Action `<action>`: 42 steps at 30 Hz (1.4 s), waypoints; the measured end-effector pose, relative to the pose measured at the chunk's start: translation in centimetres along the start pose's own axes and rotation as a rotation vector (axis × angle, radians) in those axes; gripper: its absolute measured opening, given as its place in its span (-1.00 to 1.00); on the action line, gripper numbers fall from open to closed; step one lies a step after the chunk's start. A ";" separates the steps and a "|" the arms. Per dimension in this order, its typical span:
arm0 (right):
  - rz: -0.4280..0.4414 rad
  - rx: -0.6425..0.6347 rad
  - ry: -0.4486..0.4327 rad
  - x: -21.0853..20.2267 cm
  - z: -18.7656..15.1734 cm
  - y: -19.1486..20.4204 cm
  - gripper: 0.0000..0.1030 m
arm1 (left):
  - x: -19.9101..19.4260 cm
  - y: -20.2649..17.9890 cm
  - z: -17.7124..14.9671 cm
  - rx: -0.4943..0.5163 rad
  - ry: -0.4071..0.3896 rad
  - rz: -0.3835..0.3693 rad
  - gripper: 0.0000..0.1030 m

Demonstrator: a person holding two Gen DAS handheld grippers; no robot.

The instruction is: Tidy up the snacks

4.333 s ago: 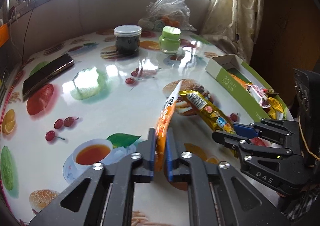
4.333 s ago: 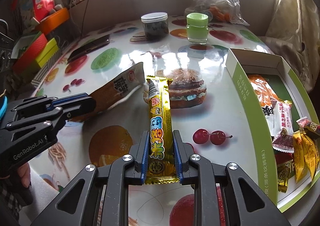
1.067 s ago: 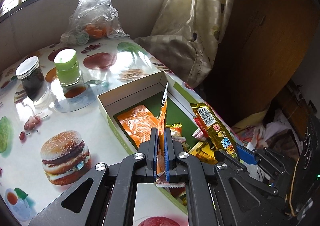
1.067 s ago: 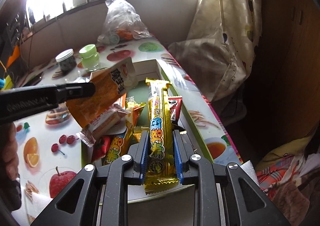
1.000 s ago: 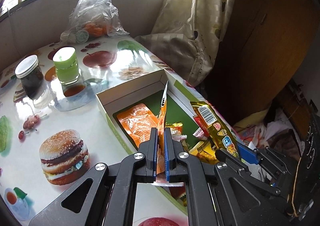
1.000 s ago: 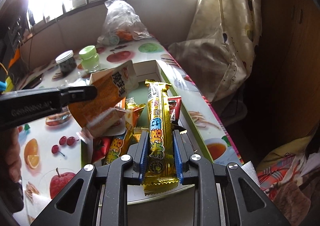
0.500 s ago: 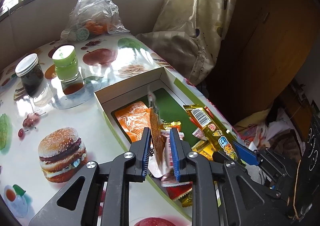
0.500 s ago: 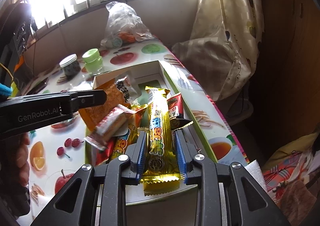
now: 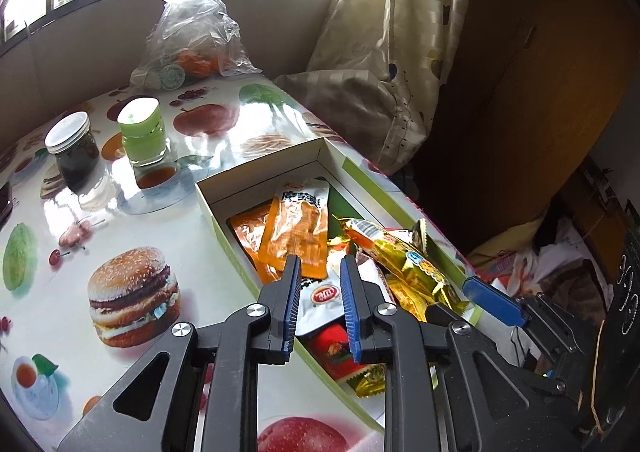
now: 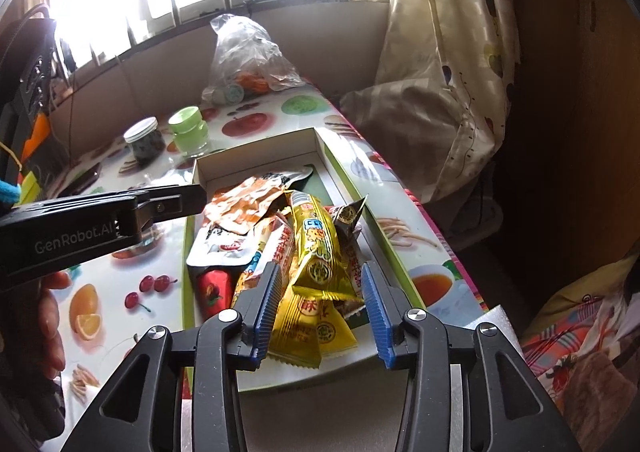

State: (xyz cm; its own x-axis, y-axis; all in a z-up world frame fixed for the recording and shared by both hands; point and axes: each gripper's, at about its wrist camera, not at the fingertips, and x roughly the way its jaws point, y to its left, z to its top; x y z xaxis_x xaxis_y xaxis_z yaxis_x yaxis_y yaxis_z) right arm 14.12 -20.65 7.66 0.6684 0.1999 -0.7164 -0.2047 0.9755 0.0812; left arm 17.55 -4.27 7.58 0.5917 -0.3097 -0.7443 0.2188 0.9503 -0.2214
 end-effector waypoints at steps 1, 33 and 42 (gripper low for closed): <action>0.000 0.001 -0.002 -0.2 -0.1 0.0 -0.21 | -0.2 -0.1 -0.2 -0.001 -0.003 0.004 -0.59; -0.055 -0.025 0.026 -4.3 -7.8 1.3 0.01 | -4.7 -0.7 -12.1 -0.023 0.002 0.170 0.04; -0.100 -0.041 0.070 -3.9 -9.6 1.4 0.09 | -3.7 -0.2 -14.3 -0.057 0.049 0.182 0.04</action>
State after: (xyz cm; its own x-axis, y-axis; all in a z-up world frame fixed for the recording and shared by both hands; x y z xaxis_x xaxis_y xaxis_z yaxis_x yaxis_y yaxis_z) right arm 4.36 -20.90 3.89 0.6359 0.0933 -0.7661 -0.1690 0.9854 -0.0203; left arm 4.23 -2.87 1.40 0.5784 -0.1318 -0.8051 0.0662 0.9912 -0.1147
